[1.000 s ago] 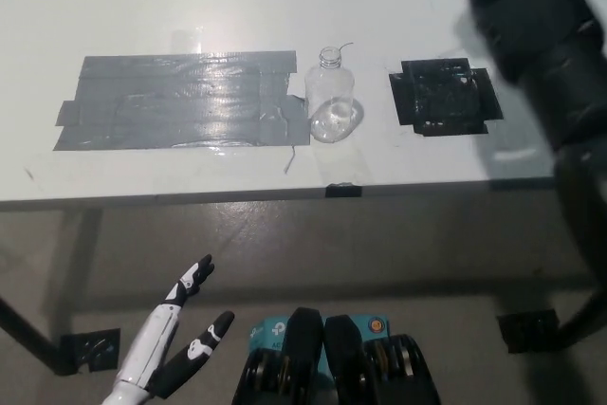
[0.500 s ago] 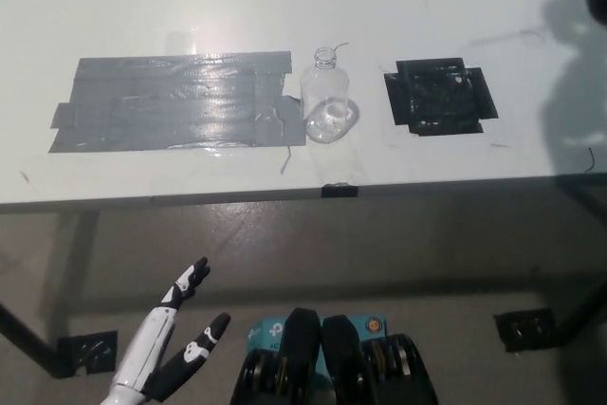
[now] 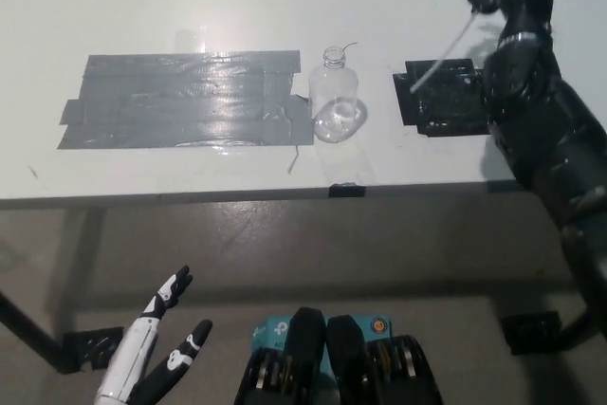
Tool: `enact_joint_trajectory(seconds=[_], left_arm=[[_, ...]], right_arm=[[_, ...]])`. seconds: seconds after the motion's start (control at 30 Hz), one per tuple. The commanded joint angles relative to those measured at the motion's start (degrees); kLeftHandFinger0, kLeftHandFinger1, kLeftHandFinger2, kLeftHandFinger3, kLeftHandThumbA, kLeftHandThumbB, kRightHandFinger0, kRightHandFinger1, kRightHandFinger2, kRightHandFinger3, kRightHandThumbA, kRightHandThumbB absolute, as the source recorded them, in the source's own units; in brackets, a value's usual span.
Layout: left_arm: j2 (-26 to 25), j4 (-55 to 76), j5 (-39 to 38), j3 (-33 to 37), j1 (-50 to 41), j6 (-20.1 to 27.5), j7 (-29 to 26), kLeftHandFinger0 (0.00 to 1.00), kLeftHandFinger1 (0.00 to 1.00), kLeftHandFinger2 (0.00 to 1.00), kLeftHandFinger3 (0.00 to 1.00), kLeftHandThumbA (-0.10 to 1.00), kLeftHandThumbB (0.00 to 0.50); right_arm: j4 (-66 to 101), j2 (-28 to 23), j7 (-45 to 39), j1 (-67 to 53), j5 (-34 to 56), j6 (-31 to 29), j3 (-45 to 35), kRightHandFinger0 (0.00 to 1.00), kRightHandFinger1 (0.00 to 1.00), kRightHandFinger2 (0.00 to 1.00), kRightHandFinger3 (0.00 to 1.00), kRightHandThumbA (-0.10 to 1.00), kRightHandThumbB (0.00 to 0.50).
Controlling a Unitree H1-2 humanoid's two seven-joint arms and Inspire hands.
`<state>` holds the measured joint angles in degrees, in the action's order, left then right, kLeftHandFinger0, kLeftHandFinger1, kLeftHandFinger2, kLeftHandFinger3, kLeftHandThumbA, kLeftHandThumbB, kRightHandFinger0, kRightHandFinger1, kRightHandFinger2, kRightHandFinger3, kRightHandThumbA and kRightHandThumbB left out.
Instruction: The robot grabs the black lid of the spray bottle on the desk and places it on the black area of the desk
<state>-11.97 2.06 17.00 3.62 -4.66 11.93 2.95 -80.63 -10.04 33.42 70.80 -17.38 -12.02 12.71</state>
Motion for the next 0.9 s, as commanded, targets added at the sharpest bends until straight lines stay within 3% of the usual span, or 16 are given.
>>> enact_joint_trajectory(seconds=[0.0, 0.03, 0.07, 0.1, 0.13, 0.17, 0.23, 0.33, 0.57, 0.8, 0.83, 0.87], left_arm=[[-0.6, 2.5, 0.0, -0.7, 0.2, 0.8, -0.8, 1.00, 1.00, 1.00, 1.00, 0.86, 0.158], [-0.6, 2.3, 0.2, -0.8, 0.3, 0.8, -0.9, 1.00, 1.00, 1.00, 1.00, 0.86, 0.160], [-0.7, 2.3, 0.1, -0.9, 0.3, 0.9, -0.8, 1.00, 1.00, 1.00, 1.00, 0.86, 0.161], [-0.7, 2.4, 0.1, -0.9, 0.3, 0.6, -0.7, 1.00, 1.00, 1.00, 1.00, 0.86, 0.162], [-0.6, 2.4, 0.2, -0.9, 0.3, 0.8, -0.8, 1.00, 1.00, 1.00, 1.00, 0.86, 0.165], [-0.6, 2.1, 0.3, -0.9, 0.4, 1.4, -0.9, 1.00, 1.00, 1.00, 1.00, 0.86, 0.159], [-0.6, 2.0, 0.2, -1.0, 0.5, 1.5, -1.0, 1.00, 1.00, 1.00, 1.00, 0.86, 0.159], [-0.6, 1.8, 0.5, -1.0, 0.7, 1.8, -1.2, 1.00, 1.00, 1.00, 1.00, 0.86, 0.160], [-0.4, 1.8, -0.2, -1.1, 1.2, 1.3, -0.9, 1.00, 1.00, 1.00, 1.00, 0.86, 0.157], [-0.3, 1.8, 0.2, -1.1, 2.5, 0.8, -0.8, 1.00, 1.00, 1.00, 1.00, 0.85, 0.137], [-0.2, 1.7, 0.1, -1.1, 3.1, 0.3, -0.7, 1.00, 1.00, 1.00, 1.00, 0.85, 0.143], [0.0, 1.5, 0.1, -1.1, 4.0, 0.0, -0.7, 1.00, 1.00, 1.00, 1.00, 0.85, 0.143]], right_arm=[[-0.1, -1.4, -0.6, 2.2, -0.6, -2.1, 0.7, 0.00, 0.13, 0.60, 0.64, -0.10, 0.131], [-0.3, -1.7, -2.4, 2.3, 0.0, -0.6, 0.4, 0.06, 0.25, 0.73, 0.79, -0.05, 0.147], [-0.4, -1.8, -3.8, 2.3, 0.3, 0.1, 0.2, 0.09, 0.27, 0.70, 0.78, 0.04, 0.152], [-0.6, -2.0, -6.3, 2.7, 0.1, 2.7, 0.6, 0.34, 0.58, 1.00, 1.00, 0.26, 0.192], [-0.8, -2.2, -9.3, 3.2, 0.5, 5.0, 0.5, 0.64, 0.87, 1.00, 1.00, 0.55, 0.249], [-0.9, -2.7, -13.6, 3.5, 1.1, 5.7, 0.2, 0.97, 1.00, 1.00, 1.00, 0.75, 0.319], [-0.9, -3.3, -18.0, 3.8, 1.4, 7.2, 0.2, 1.00, 1.00, 1.00, 1.00, 0.88, 0.418], [-0.9, -3.9, -21.3, 4.6, 0.9, 10.1, 0.9, 1.00, 1.00, 1.00, 1.00, 0.96, 0.488], [0.1, -5.3, -23.7, 5.9, 1.7, 10.1, 0.0, 1.00, 1.00, 1.00, 1.00, 0.95, 0.500], [3.2, -6.5, -23.7, 7.8, 3.5, 6.7, -2.5, 1.00, 1.00, 1.00, 1.00, 0.86, 0.475], [3.3, -6.8, -23.8, 8.3, 3.4, 6.6, -2.6, 1.00, 1.00, 1.00, 1.00, 0.98, 0.495], [4.5, -7.3, -22.9, 9.0, 3.4, 4.7, -2.9, 1.00, 1.00, 1.00, 1.00, 0.89, 0.465]])
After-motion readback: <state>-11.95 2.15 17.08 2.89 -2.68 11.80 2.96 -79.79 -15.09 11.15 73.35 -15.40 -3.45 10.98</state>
